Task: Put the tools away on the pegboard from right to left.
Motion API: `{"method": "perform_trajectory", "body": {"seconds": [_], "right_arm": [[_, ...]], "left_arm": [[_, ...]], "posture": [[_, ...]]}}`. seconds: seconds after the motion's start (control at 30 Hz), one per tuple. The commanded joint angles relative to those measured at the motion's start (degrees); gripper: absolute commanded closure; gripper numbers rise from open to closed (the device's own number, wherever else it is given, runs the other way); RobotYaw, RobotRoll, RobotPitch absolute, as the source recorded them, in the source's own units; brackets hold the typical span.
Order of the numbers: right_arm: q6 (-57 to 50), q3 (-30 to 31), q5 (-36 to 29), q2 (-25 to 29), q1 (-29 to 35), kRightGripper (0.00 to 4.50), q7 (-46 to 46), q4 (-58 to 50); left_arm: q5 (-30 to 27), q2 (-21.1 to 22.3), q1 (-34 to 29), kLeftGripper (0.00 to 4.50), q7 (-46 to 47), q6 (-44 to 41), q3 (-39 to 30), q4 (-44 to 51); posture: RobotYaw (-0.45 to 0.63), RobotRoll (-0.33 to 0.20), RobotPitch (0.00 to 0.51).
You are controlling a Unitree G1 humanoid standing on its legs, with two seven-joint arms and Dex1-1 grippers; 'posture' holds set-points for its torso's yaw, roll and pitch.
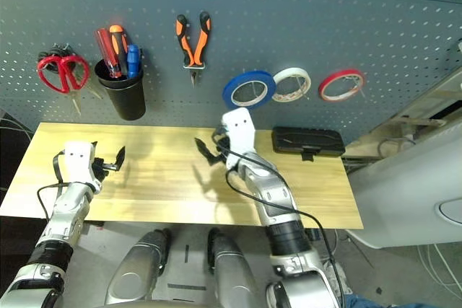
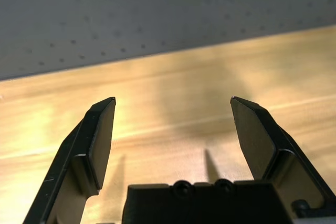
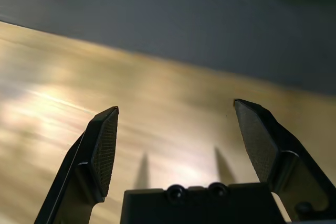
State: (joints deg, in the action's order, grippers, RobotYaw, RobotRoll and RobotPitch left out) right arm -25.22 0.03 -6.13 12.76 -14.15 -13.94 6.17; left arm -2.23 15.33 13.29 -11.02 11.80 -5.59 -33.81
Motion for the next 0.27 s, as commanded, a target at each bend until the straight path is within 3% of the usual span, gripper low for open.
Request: {"method": "perform_trajectory", "body": {"seconds": [0.03, 0.27], "right_arm": [[-1.34, -4.67, 0.97, 0.64, 1.42, 0.00, 5.25, 3.62], [0.09, -11.11, 0.52, 2.10, -0.85, 0.00, 10.43, 10.96]], "left_arm": [[1.36, -0.09, -0.73, 0.03, 0.28, -1.99, 0.97, -1.87], [2.59, -0.39, 0.25, 0.03, 0.49, -2.99, 1.87, -4.54]], "posture": [[0.06, 0.000, 0.283], [0.04, 0.000, 0.272]]}}
